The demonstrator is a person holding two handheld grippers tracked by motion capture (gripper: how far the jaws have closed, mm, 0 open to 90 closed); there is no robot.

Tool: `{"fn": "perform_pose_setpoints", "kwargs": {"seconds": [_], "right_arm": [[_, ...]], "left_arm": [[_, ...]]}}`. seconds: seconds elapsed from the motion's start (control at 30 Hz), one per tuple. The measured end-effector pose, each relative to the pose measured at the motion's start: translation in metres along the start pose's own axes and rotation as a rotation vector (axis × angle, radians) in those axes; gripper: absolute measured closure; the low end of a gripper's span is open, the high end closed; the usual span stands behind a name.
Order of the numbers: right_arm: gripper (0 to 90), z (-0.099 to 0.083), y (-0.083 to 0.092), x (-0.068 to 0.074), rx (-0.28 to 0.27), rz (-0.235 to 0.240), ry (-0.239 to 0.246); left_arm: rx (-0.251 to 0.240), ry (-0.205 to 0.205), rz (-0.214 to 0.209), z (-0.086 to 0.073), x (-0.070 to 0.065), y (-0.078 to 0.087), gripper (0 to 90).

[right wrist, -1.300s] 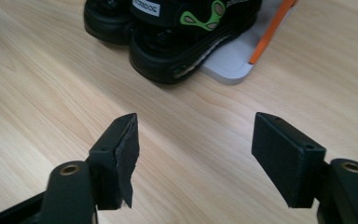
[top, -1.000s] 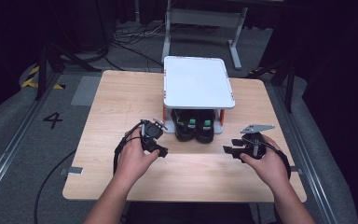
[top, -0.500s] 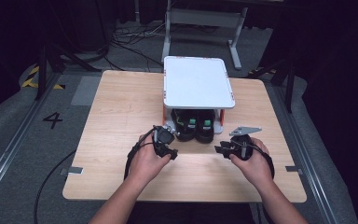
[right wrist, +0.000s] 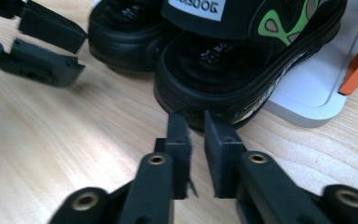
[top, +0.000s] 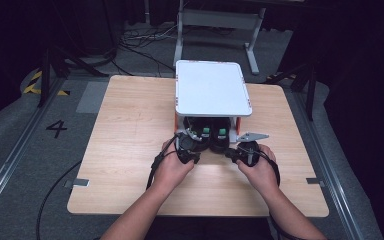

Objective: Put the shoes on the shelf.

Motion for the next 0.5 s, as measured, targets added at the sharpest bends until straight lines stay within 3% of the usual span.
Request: {"fn": "perform_pose_setpoints", "kwargs": {"seconds": [0.13, 0.37, 0.5], "right_arm": [[89.2, 0.003, 0.000, -0.007, 0.004, 0.019, -0.023], [89.0, 0.011, -0.010, -0.021, -0.052, -0.034, -0.009], [88.8, 0.018, -0.019, -0.030, -0.072, -0.049, 0.004]], "left_arm": [[0.009, 0.005, -0.011, 0.002, 0.005, -0.002, 77.0], [-0.051, 0.006, 0.050, 0.013, 0.011, -0.019, 74.2], [-0.045, -0.003, 0.080, 0.024, 0.018, -0.029, 71.9]]}}
Point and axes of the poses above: each handheld gripper's, and its own axes: y roughly backward along the jaws, z roughly out of its top, x roughly to its left, the point moved 5 cm from there along -y, roughly forward along the jaws, and after that the axes turned 11 degrees about z, right-handed, at the moved point
